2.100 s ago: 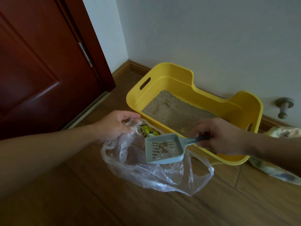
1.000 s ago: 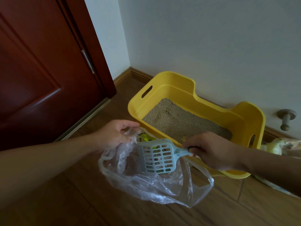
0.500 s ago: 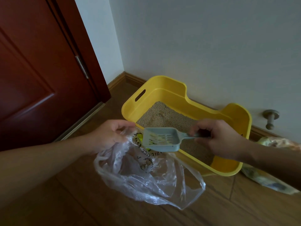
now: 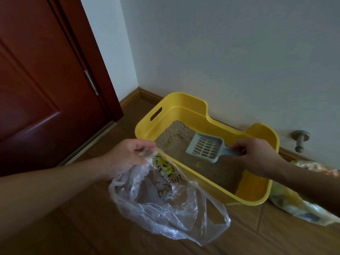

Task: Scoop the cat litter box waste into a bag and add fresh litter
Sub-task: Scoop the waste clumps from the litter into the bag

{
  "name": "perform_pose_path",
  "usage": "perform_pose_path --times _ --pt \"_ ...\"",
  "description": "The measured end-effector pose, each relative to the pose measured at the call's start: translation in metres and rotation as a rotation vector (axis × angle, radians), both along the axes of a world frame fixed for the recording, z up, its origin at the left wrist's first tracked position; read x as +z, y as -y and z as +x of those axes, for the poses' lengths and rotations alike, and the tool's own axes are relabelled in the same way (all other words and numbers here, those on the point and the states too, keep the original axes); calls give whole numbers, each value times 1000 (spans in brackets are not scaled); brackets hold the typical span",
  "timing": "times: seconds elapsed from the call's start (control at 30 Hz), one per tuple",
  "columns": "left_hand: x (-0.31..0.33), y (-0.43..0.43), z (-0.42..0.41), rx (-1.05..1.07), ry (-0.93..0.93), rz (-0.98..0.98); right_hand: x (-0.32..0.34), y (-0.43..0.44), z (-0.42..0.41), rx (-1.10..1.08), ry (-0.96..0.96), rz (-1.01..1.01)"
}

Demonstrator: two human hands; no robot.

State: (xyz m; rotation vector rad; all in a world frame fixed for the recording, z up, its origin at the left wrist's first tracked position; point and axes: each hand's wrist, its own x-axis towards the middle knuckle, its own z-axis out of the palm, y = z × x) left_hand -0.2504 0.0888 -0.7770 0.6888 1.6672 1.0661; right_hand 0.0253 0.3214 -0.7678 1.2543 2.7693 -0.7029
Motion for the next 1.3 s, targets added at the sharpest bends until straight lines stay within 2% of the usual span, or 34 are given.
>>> perform_pose_path --times 0.3,0.53,0.8,1.13,1.3 --pt "-8 -13 0 22 62 42 -30 -31 -17 -96 237 34" --pt "-18 -28 -4 33 128 53 -56 -49 -34 -144 311 0" --pt "-23 -29 -6 36 150 52 -80 -67 -71 -178 273 -24" --pt "-31 -29 -10 33 177 64 -92 -69 -119 -86 206 -24" --pt "-33 -29 -12 24 170 70 -96 -71 -137 -107 162 -37"
